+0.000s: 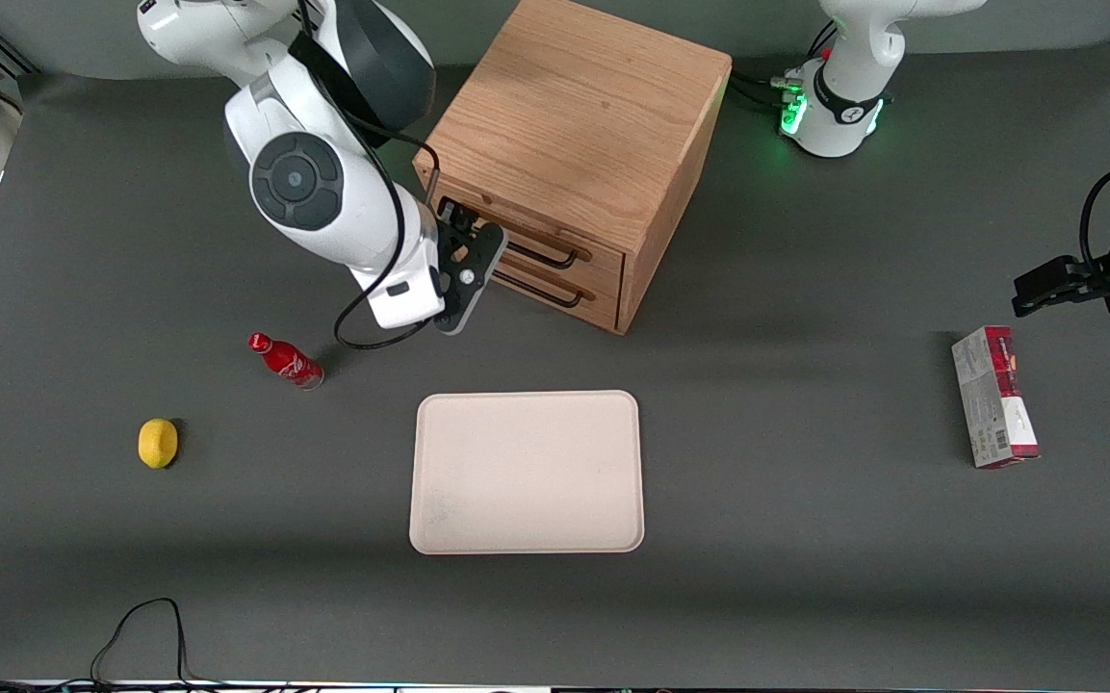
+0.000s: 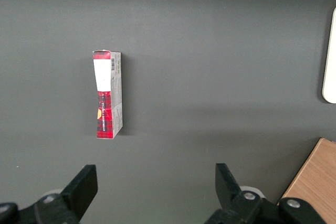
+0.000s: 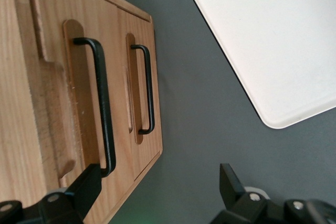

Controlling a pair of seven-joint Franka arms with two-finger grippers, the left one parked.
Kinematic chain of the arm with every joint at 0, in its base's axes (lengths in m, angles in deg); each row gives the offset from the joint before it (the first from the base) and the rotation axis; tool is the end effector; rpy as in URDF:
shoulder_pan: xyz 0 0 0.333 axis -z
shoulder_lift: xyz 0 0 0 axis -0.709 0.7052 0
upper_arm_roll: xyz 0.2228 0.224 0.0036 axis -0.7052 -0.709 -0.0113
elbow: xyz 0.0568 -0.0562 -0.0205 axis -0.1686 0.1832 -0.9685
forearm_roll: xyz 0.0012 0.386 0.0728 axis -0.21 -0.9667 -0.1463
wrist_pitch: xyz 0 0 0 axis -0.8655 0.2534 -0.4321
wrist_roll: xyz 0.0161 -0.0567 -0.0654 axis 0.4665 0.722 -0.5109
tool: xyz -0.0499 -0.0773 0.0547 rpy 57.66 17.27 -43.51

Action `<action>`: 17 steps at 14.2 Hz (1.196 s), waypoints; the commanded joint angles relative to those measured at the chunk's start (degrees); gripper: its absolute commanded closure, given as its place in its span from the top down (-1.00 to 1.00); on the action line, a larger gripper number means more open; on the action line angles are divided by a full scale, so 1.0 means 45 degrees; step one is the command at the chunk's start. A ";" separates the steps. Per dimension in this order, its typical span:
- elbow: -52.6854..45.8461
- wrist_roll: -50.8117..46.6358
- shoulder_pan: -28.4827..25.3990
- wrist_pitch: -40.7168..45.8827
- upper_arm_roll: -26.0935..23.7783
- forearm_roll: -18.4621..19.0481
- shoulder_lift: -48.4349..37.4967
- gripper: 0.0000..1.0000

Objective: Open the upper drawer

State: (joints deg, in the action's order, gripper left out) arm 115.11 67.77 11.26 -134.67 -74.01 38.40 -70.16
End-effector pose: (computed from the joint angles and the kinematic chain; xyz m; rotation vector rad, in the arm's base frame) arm 0.5285 0.3672 0.4945 -2.5255 -1.4305 0.2685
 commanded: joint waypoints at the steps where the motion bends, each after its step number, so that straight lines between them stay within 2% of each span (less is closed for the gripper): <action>1: 0.0761 0.0055 -0.0221 -0.0109 -0.0002 -0.0122 -0.0398 1.00; 8: 0.1659 -0.0842 -0.0711 -0.1085 -0.0040 -0.0259 -0.0379 1.00; 17: 0.1757 -0.1664 -0.1158 -0.1828 -0.0080 -0.0434 0.0090 1.00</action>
State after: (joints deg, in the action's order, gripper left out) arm 122.68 61.73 7.13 -141.81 -74.62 38.25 -69.93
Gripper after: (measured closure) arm 0.000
